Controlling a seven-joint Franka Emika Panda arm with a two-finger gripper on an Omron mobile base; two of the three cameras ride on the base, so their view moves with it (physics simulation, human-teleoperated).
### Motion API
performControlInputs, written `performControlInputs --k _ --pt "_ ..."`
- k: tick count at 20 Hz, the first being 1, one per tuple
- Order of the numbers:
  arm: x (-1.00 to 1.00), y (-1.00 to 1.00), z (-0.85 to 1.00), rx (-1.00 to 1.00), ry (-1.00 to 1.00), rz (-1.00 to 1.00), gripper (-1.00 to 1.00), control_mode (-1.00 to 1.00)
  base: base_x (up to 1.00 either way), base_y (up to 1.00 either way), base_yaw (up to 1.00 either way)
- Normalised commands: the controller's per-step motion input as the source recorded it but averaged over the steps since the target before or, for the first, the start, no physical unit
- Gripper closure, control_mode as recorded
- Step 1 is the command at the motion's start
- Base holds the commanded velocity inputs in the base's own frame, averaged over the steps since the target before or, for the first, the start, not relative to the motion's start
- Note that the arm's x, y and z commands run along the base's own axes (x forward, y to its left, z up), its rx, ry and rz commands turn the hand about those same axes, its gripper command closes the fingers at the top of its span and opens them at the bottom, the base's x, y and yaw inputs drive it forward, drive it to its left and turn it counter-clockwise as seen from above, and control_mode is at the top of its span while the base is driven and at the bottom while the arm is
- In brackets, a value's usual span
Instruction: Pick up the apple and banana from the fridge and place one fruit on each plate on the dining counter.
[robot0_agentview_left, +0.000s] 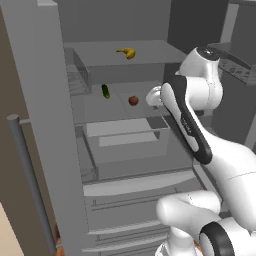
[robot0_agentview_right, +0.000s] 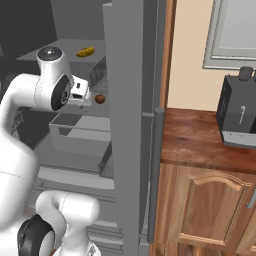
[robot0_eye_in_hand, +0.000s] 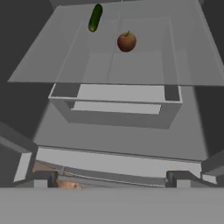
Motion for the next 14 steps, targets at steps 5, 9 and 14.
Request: performControlInputs --k 5,9,14 --pt "0.09 0.35 0.44 0.0 -0.01 0.0 -1.0 -1.0 0.0 0.0 0.0" --pt "0.24 0.04 0.37 0.0 -0.01 0.0 -1.0 -1.0 0.0 0.0 0.0" --pt "0.26 -0.01 0.43 0.03 -0.03 0.0 -1.0 -1.0 0.0 0.0 0.0"
